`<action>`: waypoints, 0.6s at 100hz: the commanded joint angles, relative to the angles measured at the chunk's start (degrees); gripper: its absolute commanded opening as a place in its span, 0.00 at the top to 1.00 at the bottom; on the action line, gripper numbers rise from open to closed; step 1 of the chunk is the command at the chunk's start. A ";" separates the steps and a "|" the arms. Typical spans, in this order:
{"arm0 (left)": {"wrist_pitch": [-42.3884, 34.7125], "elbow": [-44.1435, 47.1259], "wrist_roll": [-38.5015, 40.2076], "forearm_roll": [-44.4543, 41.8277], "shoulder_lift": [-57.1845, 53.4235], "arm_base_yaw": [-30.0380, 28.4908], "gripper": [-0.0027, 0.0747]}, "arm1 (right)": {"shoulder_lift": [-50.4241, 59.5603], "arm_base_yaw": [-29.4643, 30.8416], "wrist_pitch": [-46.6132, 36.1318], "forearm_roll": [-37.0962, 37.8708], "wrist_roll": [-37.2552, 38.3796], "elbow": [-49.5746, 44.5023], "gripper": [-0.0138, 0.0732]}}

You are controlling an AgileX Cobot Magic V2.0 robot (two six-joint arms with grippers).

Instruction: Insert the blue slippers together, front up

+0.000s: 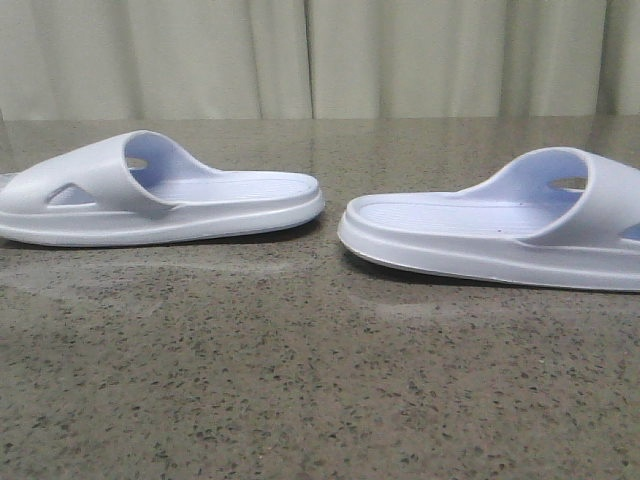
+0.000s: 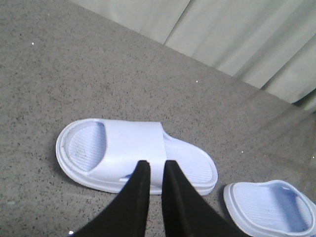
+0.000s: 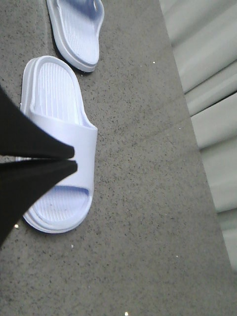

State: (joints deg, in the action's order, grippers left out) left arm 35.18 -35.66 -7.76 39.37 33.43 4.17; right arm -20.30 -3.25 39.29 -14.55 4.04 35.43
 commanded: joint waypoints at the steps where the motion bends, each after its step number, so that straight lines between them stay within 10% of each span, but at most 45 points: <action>1: -1.84 -2.01 0.29 1.81 1.45 -0.14 0.86 | -1.26 0.28 -3.84 -1.50 0.22 2.07 0.80; 29: -1.24 -2.01 0.29 3.44 2.00 -0.14 0.25 | -1.26 0.28 -5.38 -2.76 0.22 2.07 0.28; 60: -9.62 1.57 6.08 3.79 2.75 -0.14 0.24 | -1.26 0.28 -5.52 -2.95 0.22 2.07 0.28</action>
State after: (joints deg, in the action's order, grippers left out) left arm 32.32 -33.66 -4.83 41.02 35.04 4.17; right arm -20.56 -3.25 38.34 -16.73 4.38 35.43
